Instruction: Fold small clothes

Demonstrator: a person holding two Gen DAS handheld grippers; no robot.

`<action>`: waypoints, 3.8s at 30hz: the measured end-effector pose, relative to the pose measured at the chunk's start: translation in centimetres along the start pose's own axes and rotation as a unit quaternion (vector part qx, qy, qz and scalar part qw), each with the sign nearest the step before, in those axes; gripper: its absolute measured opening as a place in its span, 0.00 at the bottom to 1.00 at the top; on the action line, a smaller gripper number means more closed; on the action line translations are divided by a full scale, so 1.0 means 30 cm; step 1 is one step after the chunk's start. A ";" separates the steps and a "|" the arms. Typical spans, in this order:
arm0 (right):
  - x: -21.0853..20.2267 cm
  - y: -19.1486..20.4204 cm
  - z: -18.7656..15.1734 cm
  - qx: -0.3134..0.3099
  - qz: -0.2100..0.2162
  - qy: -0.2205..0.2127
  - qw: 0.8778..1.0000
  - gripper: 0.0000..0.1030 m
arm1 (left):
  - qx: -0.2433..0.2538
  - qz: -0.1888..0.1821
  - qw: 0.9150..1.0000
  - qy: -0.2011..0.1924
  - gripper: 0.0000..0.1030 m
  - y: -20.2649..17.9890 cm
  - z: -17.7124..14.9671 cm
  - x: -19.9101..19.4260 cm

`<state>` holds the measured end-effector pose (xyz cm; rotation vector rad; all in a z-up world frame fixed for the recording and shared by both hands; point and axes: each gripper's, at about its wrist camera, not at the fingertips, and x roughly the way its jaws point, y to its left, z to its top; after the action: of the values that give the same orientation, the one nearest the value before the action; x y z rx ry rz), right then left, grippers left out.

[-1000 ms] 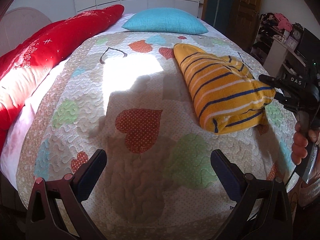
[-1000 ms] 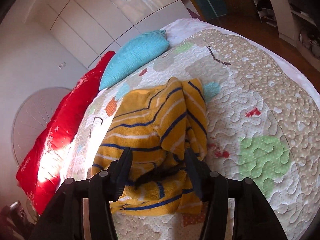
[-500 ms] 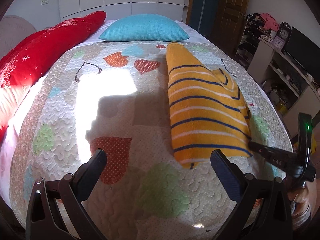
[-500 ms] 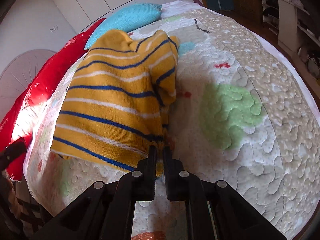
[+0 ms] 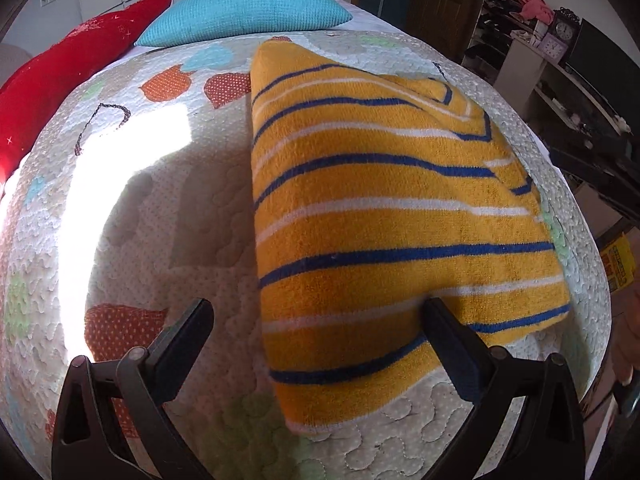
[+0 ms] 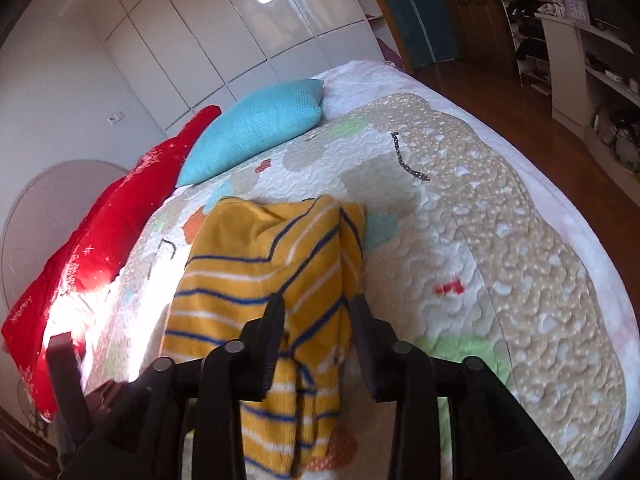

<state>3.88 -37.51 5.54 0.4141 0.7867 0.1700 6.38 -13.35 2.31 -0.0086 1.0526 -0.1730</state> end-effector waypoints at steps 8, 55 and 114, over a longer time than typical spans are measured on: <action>0.335 0.060 0.172 -0.042 -0.007 0.078 0.996 0.08 | 0.015 0.011 1.000 -0.017 1.00 -0.020 -0.015 -0.008; -0.163 0.136 -0.407 -0.047 -0.130 0.021 0.990 0.56 | -0.030 0.108 0.986 -0.121 1.00 0.078 -0.258 -0.424; -0.140 0.098 -0.471 -0.048 -0.197 0.015 0.979 0.65 | -0.011 0.067 0.998 0.005 1.00 0.007 -0.275 -0.188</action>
<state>-9.17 -31.89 0.60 0.1582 0.8709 -0.1568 -3.46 -11.68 3.07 0.0433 1.0608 -0.0401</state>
